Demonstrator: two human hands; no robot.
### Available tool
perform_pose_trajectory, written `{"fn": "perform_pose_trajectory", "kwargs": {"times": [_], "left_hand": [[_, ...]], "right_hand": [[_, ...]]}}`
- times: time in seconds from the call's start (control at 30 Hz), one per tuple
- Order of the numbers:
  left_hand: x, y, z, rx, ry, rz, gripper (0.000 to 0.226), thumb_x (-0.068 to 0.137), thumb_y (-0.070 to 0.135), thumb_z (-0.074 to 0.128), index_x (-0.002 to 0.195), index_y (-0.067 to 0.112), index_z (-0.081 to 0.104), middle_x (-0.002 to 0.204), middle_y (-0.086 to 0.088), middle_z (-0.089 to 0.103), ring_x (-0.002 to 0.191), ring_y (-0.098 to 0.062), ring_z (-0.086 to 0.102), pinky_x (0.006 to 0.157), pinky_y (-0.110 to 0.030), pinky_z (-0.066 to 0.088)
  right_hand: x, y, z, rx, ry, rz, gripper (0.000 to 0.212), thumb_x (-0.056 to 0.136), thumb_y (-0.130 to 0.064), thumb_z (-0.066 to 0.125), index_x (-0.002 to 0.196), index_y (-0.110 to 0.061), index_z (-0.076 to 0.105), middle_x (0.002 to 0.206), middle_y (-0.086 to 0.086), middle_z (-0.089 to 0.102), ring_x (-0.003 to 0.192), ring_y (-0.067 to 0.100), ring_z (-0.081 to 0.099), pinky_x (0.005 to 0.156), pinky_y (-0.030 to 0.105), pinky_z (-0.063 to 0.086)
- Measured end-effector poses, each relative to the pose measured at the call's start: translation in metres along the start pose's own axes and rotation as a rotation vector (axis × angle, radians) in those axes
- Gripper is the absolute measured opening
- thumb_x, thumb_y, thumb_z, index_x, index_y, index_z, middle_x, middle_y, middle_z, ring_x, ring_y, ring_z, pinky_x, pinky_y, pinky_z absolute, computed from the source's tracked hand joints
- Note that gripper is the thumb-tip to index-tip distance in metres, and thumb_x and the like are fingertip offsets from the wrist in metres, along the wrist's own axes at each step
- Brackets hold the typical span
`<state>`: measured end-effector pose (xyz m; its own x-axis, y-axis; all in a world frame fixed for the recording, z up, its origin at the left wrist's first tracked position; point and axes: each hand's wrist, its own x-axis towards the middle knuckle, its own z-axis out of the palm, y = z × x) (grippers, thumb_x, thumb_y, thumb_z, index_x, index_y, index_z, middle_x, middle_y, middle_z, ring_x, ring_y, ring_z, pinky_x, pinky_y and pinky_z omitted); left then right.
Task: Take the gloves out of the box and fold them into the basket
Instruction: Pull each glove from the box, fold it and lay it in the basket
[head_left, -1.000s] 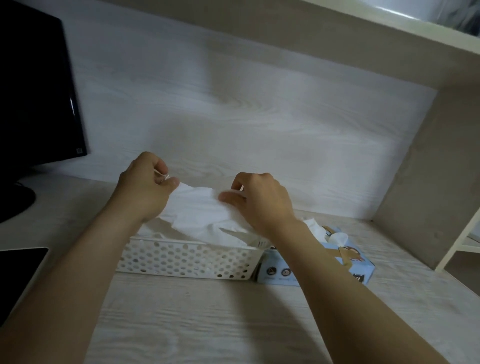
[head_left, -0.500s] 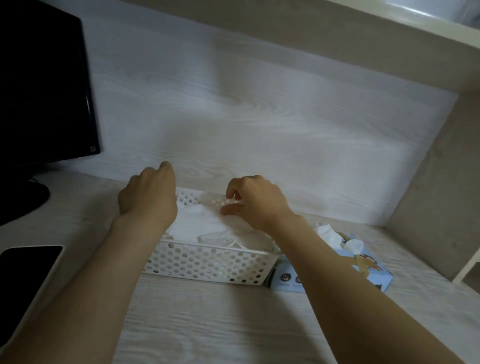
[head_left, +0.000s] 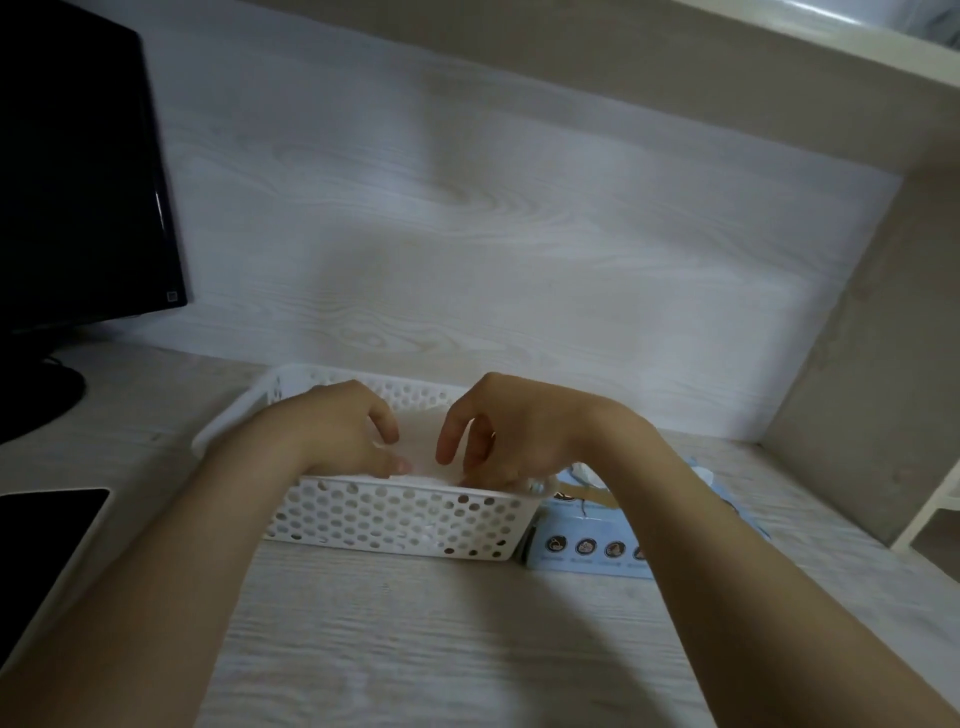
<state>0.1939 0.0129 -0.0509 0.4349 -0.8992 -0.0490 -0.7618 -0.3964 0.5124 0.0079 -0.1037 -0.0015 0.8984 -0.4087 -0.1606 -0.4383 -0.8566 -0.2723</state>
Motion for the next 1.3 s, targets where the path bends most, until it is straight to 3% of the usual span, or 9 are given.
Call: {"fn": "perform_pose_trajectory", "kwargs": {"times": [0.1,0.2,0.4,0.5,0.77,0.83,0.97,1.17,1.3], "left_hand": [[-0.001,-0.001,0.0,0.033,-0.002,-0.002,0.047,0.074,0.061,0.086,0.112,0.037,0.072,0.102,0.017,0.059,0.101,-0.009,0.062,0.098,-0.031,0.051],[-0.002,0.001,0.0,0.029,0.024,0.019,0.043,0.079,0.059,0.084,0.112,0.034,0.072,0.099,0.017,0.058,0.098,-0.01,0.062,0.092,-0.03,0.051],[-0.007,0.011,0.0,-0.043,0.302,0.188,0.016,0.092,0.051,0.071,0.093,0.037,0.076,0.095,0.014,0.071,0.089,-0.008,0.066,0.088,-0.038,0.058],[-0.013,0.028,0.009,-0.038,0.466,0.323,0.017,0.097,0.043,0.063,0.087,0.035,0.075,0.084,0.016,0.071,0.078,-0.006,0.067,0.079,-0.038,0.06],[-0.033,0.078,0.049,0.059,0.583,0.614,0.025,0.099,0.044,0.053,0.085,0.033,0.07,0.069,0.018,0.06,0.058,0.0,0.054,0.058,-0.022,0.042],[-0.034,0.086,0.062,0.085,0.618,0.689,0.03,0.099,0.045,0.048,0.082,0.031,0.069,0.071,0.015,0.061,0.059,-0.005,0.054,0.058,-0.025,0.046],[-0.033,0.099,0.089,0.162,0.672,0.816,0.023,0.096,0.035,0.056,0.081,0.025,0.069,0.075,0.01,0.057,0.064,-0.012,0.051,0.061,-0.027,0.04],[-0.025,0.104,0.106,0.42,0.68,0.883,0.016,0.094,0.026,0.054,0.086,0.02,0.068,0.083,0.004,0.062,0.084,-0.022,0.051,0.084,-0.04,0.044],[-0.027,0.105,0.107,0.62,0.615,0.831,0.017,0.094,0.026,0.054,0.089,0.022,0.069,0.08,0.005,0.066,0.09,-0.025,0.054,0.092,-0.044,0.042]], "right_hand": [[-0.007,0.006,-0.001,0.073,0.023,0.0,0.018,0.09,-0.019,0.085,0.106,-0.025,0.082,0.084,-0.01,0.08,0.071,0.002,0.074,0.062,0.016,0.055],[-0.008,0.01,0.004,0.046,0.084,-0.001,0.008,0.091,-0.026,0.083,0.099,-0.026,0.085,0.084,-0.014,0.08,0.079,0.002,0.074,0.075,0.021,0.061],[-0.011,0.019,0.013,0.027,0.283,-0.065,0.021,0.082,-0.036,0.09,0.099,-0.034,0.079,0.079,-0.011,0.069,0.065,0.001,0.059,0.063,0.017,0.047],[-0.02,0.025,0.018,0.201,0.448,-0.115,0.003,0.094,-0.026,0.078,0.095,-0.028,0.079,0.064,-0.009,0.063,0.054,0.003,0.052,0.059,0.016,0.043],[-0.038,0.058,0.04,0.279,0.882,0.129,0.029,0.097,-0.001,0.047,0.1,-0.014,0.073,0.044,-0.012,0.051,0.045,0.006,0.051,0.051,0.013,0.036],[-0.047,0.069,0.041,0.221,0.924,0.137,0.031,0.096,-0.002,0.046,0.101,-0.016,0.073,0.055,-0.012,0.055,0.054,0.005,0.054,0.057,0.015,0.038],[-0.07,0.093,0.042,0.13,0.981,0.163,0.035,0.081,-0.036,0.043,0.099,-0.032,0.073,0.09,-0.013,0.063,0.094,0.015,0.057,0.089,0.047,0.048],[-0.086,0.113,0.053,0.213,0.803,0.166,0.045,0.071,-0.034,0.056,0.113,-0.046,0.063,0.114,-0.016,0.058,0.112,0.009,0.049,0.102,0.048,0.04],[-0.086,0.119,0.056,0.24,0.841,0.097,0.033,0.069,-0.029,0.069,0.1,-0.04,0.068,0.11,-0.013,0.063,0.108,0.01,0.056,0.094,0.042,0.049]]}}
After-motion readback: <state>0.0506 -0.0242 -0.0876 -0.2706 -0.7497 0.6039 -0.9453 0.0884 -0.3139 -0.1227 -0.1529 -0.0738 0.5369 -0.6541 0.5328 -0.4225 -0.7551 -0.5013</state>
